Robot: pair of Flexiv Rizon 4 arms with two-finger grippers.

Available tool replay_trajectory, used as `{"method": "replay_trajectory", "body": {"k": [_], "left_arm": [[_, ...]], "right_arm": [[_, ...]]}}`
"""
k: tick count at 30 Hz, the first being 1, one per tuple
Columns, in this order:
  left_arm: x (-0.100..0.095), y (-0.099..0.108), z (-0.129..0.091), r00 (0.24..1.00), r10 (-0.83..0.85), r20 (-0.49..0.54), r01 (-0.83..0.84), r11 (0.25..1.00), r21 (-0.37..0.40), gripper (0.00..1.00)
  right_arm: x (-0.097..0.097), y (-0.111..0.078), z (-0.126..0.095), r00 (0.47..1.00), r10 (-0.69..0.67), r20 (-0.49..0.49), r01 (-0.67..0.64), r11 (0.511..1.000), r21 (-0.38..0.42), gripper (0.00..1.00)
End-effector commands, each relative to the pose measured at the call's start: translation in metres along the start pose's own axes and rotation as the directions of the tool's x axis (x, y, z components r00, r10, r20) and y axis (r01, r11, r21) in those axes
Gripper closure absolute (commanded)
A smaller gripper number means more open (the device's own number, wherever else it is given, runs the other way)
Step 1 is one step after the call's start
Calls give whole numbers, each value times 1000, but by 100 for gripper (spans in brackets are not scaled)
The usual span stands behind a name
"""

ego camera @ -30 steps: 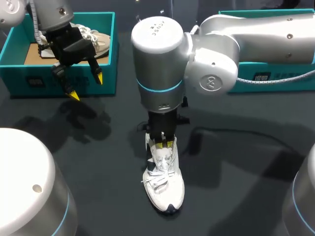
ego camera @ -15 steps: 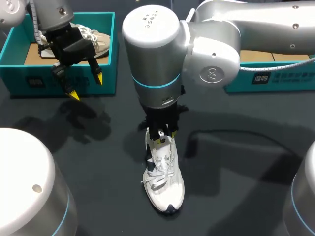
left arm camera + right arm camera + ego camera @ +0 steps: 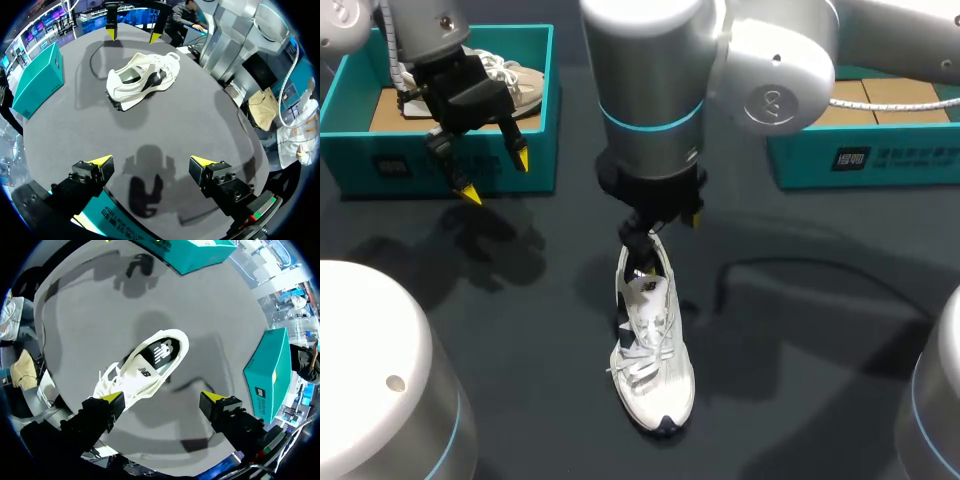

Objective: Take the shoe out of the shoebox, open the shoe tongue, remove and reinsert the insole, then place the shoe into the shoebox

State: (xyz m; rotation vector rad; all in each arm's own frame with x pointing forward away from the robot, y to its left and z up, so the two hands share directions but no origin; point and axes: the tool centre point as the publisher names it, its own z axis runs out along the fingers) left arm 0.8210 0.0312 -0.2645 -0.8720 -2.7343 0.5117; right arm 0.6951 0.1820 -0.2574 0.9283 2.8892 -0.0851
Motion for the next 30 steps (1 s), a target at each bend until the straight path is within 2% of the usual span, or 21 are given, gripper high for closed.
{"method": "replay_trajectory", "body": {"k": [1, 4, 9, 14, 16, 17, 20, 25, 30], "left_arm": [[0, 0, 0, 1000, 1, -1, -1, 1000, -2, 0], [0, 0, 0, 1000, 1, -1, -1, 1000, -2, 0], [0, 0, 0, 1000, 1, -1, -1, 1000, -2, 0], [0, 0, 0, 1000, 1, -1, -1, 1000, -2, 0], [0, 0, 0, 1000, 1, -1, -1, 1000, -2, 0], [0, 0, 0, 1000, 1, -1, -1, 1000, -2, 0], [0, 0, 0, 1000, 1, -1, -1, 1000, -2, 0], [0, 0, 0, 1000, 1, -1, -1, 1000, -2, 0], [0, 0, 0, 1000, 1, -1, -1, 1000, -2, 0]], "right_arm": [[1, 0, 2, 959, -284, 25, 284, 959, -9, 0], [1, 0, 2, 959, -284, 25, 284, 959, -9, 0], [-6, 15, -4, 928, -364, 75, 364, 931, 19, 0], [-16, 27, -9, 862, -493, 120, 494, 869, 25, 0], [-22, 33, -6, 850, -515, 108, 517, 856, 18, 0], [-25, 35, -4, 825, -555, 105, 559, 829, -9, 0], [-33, 43, 5, 822, -564, 72, 567, 823, -21, 0], [-40, 57, 17, 805, -588, 74, 592, 805, -46, 0], [-46, 62, 29, 789, -608, 93, 613, 789, -45, 0]]}}
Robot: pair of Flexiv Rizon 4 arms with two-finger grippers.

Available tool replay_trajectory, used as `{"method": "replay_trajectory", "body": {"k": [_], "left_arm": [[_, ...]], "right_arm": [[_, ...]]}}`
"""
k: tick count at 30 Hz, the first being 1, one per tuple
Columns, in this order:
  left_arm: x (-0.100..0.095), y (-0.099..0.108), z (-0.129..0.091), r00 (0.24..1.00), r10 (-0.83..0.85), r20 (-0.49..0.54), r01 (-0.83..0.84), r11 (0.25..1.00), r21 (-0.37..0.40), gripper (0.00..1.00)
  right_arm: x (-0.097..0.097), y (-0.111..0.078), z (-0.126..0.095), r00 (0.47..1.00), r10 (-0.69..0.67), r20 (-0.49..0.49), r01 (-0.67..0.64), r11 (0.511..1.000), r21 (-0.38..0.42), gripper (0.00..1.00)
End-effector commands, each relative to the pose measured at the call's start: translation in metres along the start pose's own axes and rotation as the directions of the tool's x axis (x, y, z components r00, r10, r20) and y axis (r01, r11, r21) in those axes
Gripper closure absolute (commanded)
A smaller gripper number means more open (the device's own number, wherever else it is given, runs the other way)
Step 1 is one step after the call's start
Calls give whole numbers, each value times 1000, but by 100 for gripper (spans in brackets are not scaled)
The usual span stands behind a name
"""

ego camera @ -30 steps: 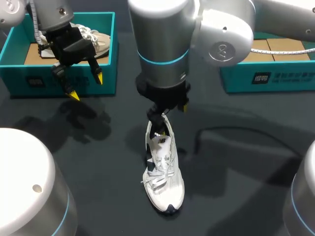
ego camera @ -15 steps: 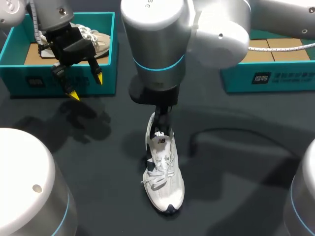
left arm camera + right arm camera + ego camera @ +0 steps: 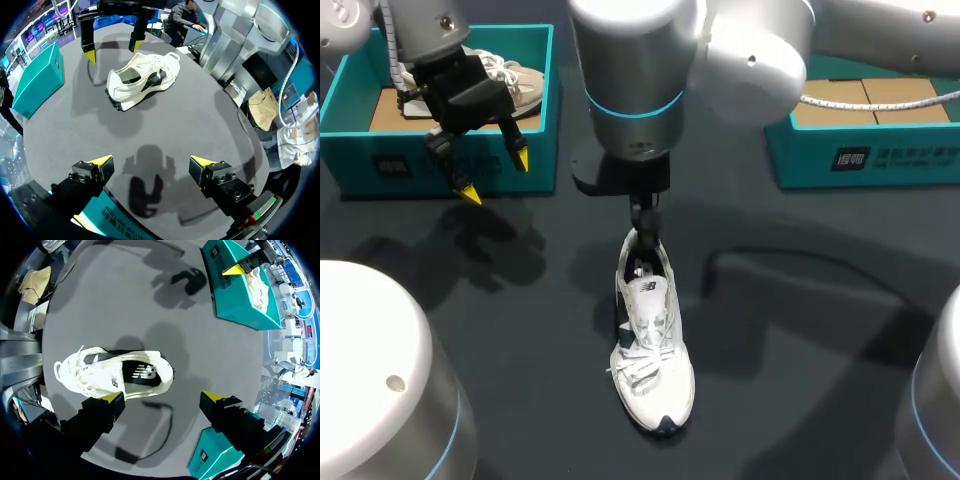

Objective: Take the shoe out of the shoebox, open the shoe tongue, remove and reinsert the insole, then place the shoe into the shoebox

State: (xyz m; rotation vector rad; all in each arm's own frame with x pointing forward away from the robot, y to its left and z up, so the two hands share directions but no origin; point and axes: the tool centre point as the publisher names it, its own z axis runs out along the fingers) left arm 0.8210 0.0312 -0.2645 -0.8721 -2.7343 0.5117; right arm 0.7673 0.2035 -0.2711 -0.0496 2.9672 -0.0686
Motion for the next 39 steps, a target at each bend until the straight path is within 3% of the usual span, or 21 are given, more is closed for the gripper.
{"method": "replay_trajectory", "body": {"k": [1, 16, 39], "left_arm": [[0, 0, 0, 1000, 1, -1, -1, 1000, -2, 0], [0, 0, 0, 1000, 1, -1, -1, 1000, -2, 0], [0, 0, 0, 1000, 1, -1, -1, 1000, -2, 0]], "right_arm": [[-2, 0, 14, 1000, -14, 2, 14, 1000, -6, 0], [-12, 14, 52, 1000, 3, -29, -3, 1000, -1, 0], [-18, 9, 106, 998, 26, -49, -28, 999, -42, 0]]}}
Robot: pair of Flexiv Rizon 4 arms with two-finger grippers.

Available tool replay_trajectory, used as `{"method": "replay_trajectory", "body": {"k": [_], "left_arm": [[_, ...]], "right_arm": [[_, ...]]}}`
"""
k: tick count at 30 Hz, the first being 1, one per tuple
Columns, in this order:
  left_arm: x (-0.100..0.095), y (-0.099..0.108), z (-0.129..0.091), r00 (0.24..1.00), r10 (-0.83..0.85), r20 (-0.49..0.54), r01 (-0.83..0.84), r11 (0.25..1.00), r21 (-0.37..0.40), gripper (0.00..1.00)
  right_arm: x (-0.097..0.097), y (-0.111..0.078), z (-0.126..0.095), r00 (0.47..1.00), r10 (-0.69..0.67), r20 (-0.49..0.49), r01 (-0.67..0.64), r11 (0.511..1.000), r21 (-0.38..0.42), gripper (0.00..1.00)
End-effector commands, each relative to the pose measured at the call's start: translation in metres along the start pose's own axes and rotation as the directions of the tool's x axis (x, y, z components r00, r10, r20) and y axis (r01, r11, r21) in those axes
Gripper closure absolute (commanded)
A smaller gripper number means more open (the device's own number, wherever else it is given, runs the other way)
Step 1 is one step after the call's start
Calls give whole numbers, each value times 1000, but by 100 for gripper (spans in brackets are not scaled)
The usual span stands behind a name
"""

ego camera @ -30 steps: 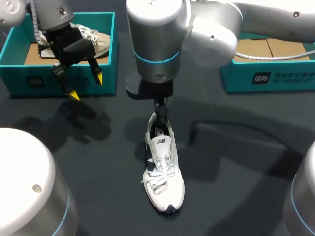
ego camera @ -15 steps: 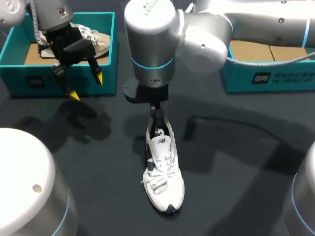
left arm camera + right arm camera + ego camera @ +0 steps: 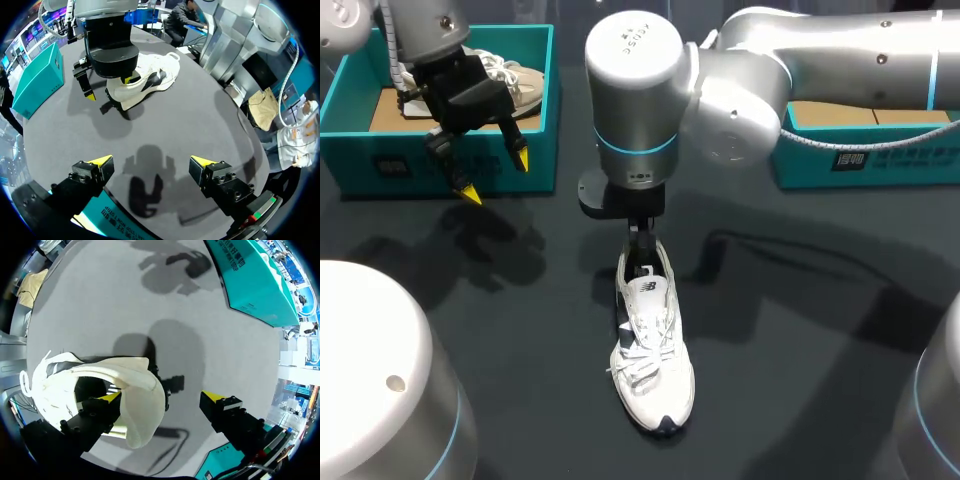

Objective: Take the shoe out of the shoebox, open the shoe tongue, remove and reinsert the insole, then place the shoe into the shoebox

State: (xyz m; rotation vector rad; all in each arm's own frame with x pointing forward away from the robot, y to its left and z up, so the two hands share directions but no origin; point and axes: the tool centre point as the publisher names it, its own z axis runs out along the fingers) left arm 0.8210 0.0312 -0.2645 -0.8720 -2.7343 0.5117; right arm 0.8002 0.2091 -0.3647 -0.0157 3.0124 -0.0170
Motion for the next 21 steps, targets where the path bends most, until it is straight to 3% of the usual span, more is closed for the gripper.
{"method": "replay_trajectory", "body": {"k": [1, 6, 8, 14, 17, 21], "left_arm": [[0, 0, 0, 1000, 1, -1, -1, 1000, -2, 0], [0, 0, 0, 1000, 1, -1, -1, 1000, -2, 0], [0, 0, 0, 1000, 1, -1, -1, 1000, -2, 0], [0, 0, 0, 1000, 1, -1, -1, 1000, -2, 0], [0, 0, 0, 1000, 1, -1, -1, 1000, -2, 0], [0, 0, 0, 1000, 1, -1, -1, 1000, -2, 0]], "right_arm": [[-2, 0, 9, 1000, 3, -6, -4, 1000, -9, 0], [-3, -1, 14, 1000, 13, -14, -13, 1000, -14, 2], [-3, -1, 15, 1000, 17, -17, -17, 1000, -15, 13], [-3, -1, 17, 999, 24, -21, -25, 999, -20, 34], [-3, 1, 18, 999, 25, -23, -25, 999, -21, 52], [-2, 2, 19, 999, 27, -30, -28, 999, -24, 58]]}}
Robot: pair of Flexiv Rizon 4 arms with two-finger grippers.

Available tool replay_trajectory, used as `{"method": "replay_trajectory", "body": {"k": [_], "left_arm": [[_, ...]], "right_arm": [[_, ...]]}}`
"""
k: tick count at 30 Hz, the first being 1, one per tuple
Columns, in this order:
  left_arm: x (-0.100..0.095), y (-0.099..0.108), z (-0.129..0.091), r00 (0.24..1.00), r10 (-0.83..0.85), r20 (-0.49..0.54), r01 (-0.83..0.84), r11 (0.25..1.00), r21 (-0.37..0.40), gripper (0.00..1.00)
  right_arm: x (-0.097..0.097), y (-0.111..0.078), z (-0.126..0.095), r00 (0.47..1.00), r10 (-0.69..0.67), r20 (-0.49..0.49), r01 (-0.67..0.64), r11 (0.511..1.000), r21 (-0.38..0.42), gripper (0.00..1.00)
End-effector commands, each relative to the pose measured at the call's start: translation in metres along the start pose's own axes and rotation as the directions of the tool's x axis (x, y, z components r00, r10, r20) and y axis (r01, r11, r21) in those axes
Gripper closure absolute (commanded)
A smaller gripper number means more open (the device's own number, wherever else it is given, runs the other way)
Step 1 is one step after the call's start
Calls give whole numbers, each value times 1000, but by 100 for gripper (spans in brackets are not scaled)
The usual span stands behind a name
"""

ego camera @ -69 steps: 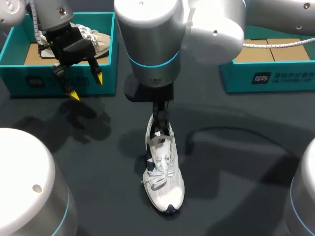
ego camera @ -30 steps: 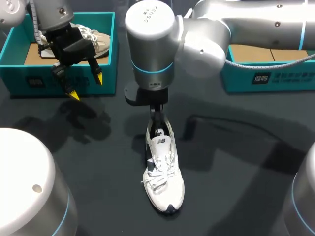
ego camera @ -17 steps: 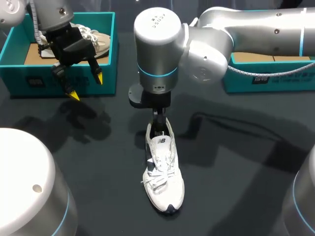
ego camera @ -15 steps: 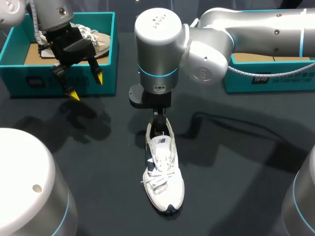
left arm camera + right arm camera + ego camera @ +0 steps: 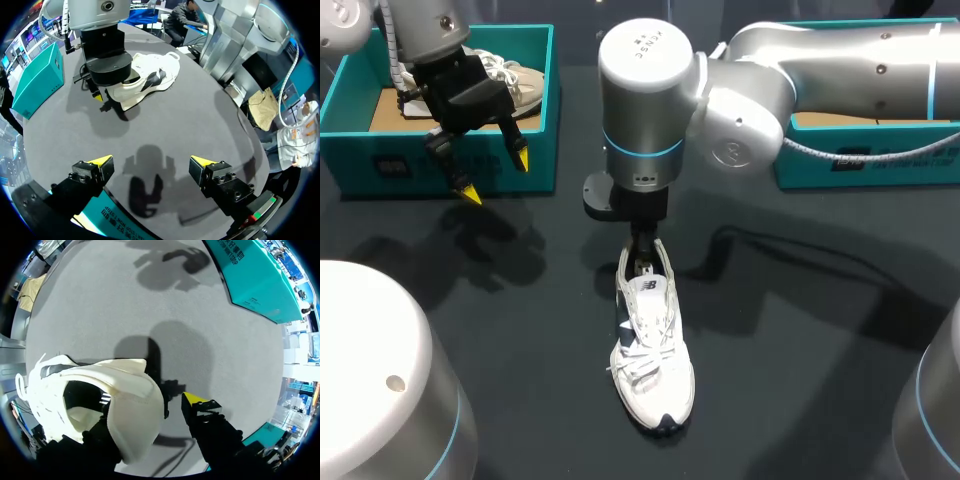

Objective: Take the shoe out of the shoebox, open the shoe tongue, remove and reinsert the insole, then place the shoe into the shoebox

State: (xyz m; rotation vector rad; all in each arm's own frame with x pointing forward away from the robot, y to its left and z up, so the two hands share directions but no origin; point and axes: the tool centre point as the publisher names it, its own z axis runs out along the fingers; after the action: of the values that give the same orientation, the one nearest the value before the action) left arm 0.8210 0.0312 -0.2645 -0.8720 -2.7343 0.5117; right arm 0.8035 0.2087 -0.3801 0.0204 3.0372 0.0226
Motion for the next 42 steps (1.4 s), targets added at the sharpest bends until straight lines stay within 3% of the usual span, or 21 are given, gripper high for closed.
{"method": "replay_trajectory", "body": {"k": [1, 2, 5, 14, 23, 36, 42], "left_arm": [[0, 0, 0, 1000, 1, -1, -1, 1000, -2, 0], [0, 0, 0, 1000, 1, -1, -1, 1000, -2, 0], [0, 0, 0, 1000, 1, -1, -1, 1000, -2, 0], [0, 0, 0, 1000, 1, -1, -1, 1000, -2, 0], [0, 0, 0, 1000, 1, -1, -1, 1000, -2, 0], [0, 0, 0, 1000, 1, -1, -1, 1000, -2, 0], [0, 0, 0, 1000, 1, -1, -1, 1000, -2, 0]], "right_arm": [[0, 2, 4, 1000, 3, -6, -3, 1000, 0, 61], [0, 3, 4, 1000, 5, -7, -5, 1000, 0, 67], [2, 4, 3, 1000, 10, -7, -10, 1000, 0, 99], [5, 4, -8, 1000, 15, -3, -15, 1000, 5, 100], [3, -12, -54, 1000, 10, -6, -10, 1000, 29, 100], [-12, -51, -144, 998, -29, 59, 25, 998, 56, 100], [-13, -52, -148, 998, -28, 61, 24, 998, 58, 100]]}}
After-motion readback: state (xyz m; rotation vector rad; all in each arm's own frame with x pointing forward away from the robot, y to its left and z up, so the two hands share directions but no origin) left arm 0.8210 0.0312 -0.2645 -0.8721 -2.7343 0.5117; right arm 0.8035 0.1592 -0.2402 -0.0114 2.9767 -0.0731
